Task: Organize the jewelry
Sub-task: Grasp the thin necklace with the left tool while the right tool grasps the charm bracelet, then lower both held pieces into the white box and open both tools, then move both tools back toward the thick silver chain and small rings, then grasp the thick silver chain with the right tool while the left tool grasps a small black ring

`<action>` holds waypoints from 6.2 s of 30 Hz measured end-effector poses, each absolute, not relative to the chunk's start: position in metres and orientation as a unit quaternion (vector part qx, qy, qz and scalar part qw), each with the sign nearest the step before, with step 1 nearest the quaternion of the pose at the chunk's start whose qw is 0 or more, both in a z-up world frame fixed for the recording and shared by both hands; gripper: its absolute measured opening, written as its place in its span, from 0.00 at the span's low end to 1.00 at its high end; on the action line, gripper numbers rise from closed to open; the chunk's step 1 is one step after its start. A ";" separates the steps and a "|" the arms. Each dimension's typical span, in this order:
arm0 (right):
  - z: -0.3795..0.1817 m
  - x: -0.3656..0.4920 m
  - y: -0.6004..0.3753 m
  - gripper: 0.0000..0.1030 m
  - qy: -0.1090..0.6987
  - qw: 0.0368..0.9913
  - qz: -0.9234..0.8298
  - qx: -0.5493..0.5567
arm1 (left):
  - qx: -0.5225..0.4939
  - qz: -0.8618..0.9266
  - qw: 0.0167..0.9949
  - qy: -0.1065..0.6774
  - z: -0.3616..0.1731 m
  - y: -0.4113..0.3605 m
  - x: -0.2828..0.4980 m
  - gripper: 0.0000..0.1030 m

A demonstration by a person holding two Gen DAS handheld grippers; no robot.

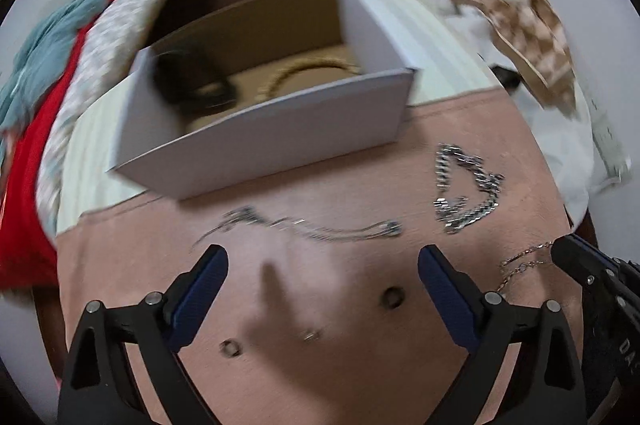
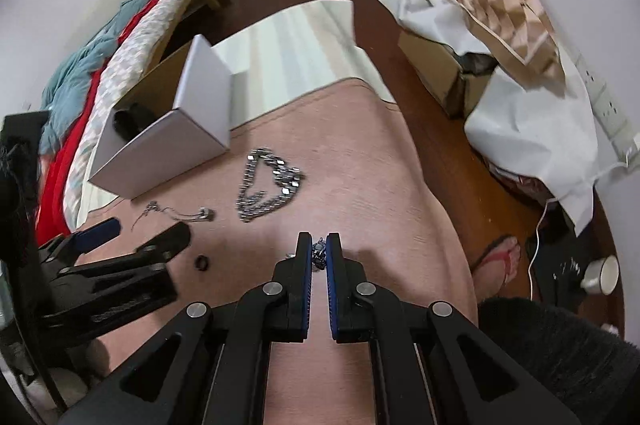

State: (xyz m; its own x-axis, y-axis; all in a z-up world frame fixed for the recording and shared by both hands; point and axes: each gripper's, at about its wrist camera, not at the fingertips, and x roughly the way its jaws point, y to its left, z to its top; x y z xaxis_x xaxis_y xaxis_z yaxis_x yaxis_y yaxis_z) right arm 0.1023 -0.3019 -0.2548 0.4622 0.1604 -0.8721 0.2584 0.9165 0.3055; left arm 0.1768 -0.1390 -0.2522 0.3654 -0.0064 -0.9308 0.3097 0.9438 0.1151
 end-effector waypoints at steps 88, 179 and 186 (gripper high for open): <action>-0.162 0.279 -0.201 0.89 0.554 0.833 0.015 0.007 | 0.002 0.000 0.859 0.512 -0.136 -0.002 0.263 0.82; -0.257 0.092 -0.241 0.08 0.557 0.822 -0.031 0.116 | 0.017 0.054 0.815 0.577 -0.264 -0.009 0.111 0.99; -0.267 0.091 -0.249 0.08 0.564 0.816 -0.042 0.121 | 0.036 0.018 0.815 0.579 -0.270 -0.037 0.127 0.63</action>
